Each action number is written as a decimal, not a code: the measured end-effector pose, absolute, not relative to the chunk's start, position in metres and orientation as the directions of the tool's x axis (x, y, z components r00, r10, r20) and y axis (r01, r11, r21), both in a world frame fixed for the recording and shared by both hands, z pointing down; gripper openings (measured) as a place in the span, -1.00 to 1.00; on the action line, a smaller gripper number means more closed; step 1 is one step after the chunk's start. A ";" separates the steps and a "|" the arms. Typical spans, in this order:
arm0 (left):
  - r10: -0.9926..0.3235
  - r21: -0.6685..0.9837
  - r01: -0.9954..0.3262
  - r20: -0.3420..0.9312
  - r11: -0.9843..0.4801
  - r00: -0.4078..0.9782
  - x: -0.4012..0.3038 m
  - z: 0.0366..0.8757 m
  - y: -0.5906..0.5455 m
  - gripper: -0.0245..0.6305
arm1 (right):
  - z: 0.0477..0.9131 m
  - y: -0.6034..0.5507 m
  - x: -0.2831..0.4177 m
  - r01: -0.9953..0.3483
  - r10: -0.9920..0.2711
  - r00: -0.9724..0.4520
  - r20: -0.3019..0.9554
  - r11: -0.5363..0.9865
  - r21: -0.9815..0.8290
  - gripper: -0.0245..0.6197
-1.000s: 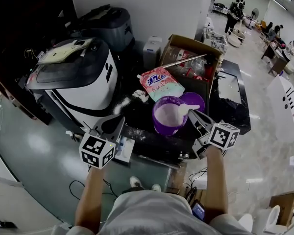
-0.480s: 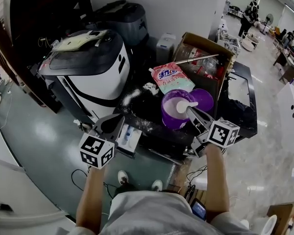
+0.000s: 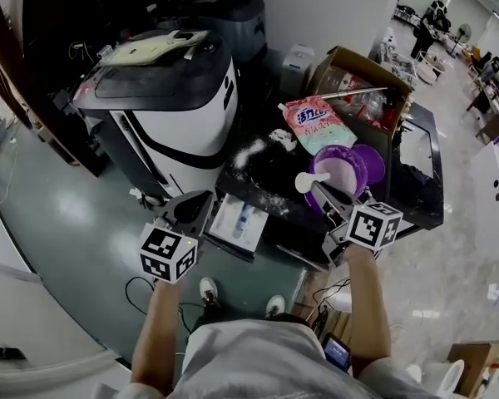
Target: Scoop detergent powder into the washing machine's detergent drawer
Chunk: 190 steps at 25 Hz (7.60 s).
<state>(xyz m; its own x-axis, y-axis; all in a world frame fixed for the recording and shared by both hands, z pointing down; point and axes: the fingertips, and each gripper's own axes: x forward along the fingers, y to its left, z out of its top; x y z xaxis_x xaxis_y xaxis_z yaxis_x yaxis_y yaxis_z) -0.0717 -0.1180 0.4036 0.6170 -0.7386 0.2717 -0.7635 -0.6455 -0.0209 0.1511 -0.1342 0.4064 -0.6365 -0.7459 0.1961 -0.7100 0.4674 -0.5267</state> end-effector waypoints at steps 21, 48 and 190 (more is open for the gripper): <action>-0.565 0.067 -0.625 0.362 -0.778 0.742 -0.169 0.491 -0.174 -0.89 | 0.532 -0.154 -0.004 -0.829 -0.705 -0.546 0.453 0.372 -0.418 -0.91; -0.564 0.125 -0.657 0.409 -0.744 0.717 -0.216 0.543 -0.207 -0.89 | 0.632 -0.155 -0.058 -0.775 -0.560 -0.425 0.711 0.631 0.033 -0.91; -0.490 -0.301 -0.475 -0.029 -0.827 0.871 -0.029 0.228 -0.196 -0.89 | 0.244 -0.126 0.186 -0.952 -0.991 -0.131 -0.020 0.120 0.282 -0.91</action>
<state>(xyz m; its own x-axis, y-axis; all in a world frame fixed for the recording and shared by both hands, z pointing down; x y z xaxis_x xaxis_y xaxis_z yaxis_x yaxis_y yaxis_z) -0.0290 -0.1963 0.2277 0.8712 -0.4900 -0.0291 -0.4751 -0.8269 -0.3008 0.1856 -0.1265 0.2441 -0.1307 -0.9912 -0.0201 -0.9518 0.1198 0.2823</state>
